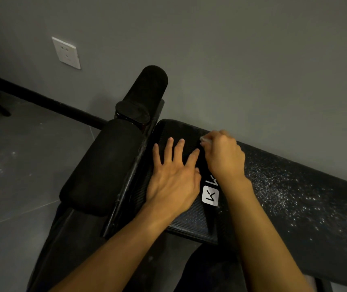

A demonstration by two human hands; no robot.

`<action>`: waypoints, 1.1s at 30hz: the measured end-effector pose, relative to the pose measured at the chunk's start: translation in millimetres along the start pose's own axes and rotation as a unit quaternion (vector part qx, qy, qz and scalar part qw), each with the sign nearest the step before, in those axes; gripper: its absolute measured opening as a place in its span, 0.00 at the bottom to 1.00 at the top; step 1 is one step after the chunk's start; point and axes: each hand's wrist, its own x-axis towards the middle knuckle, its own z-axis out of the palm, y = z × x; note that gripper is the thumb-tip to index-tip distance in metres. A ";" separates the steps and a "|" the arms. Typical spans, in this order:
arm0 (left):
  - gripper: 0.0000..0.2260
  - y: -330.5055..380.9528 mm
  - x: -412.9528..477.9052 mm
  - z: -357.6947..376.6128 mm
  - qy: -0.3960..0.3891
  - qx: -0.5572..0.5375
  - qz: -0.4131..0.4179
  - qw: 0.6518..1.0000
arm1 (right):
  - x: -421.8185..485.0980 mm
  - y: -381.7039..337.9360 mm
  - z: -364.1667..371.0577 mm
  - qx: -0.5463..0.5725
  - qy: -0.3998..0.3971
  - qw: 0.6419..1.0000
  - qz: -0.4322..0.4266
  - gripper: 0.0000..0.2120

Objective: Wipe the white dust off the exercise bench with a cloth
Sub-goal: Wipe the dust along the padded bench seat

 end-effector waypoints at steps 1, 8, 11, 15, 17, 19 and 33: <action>0.26 0.1 -0.3 0.3 0.000 0.001 -0.001 1.000 | -6.4 1.8 -0.7 0.004 -0.004 1.000 -0.002 0.12; 0.27 -1.1 0.0 0.2 -0.014 -0.006 0.000 1.000 | 33.8 -6.1 -2.3 -0.007 -0.012 1.000 0.005 0.12; 0.27 -1.2 1.0 0.0 -0.015 -0.009 0.001 1.000 | 15.5 -5.7 -9.3 0.016 -0.035 0.999 -0.002 0.12; 0.23 -1.7 0.4 0.8 -0.002 -0.020 -0.008 1.000 | -49.7 1.4 -10.5 0.014 -0.014 1.000 -0.007 0.12; 0.23 -1.5 0.0 1.1 -0.004 -0.021 -0.004 1.000 | -49.9 3.6 -8.1 0.022 0.003 1.000 0.010 0.12; 0.23 -1.4 -0.8 0.4 -0.009 -0.022 0.000 1.000 | -37.3 3.3 -7.7 0.006 -0.011 0.999 0.031 0.13; 0.23 -2.9 -1.7 -3.3 -0.017 -0.050 0.005 0.999 | -93.4 6.9 -11.5 0.050 -0.004 0.997 0.056 0.12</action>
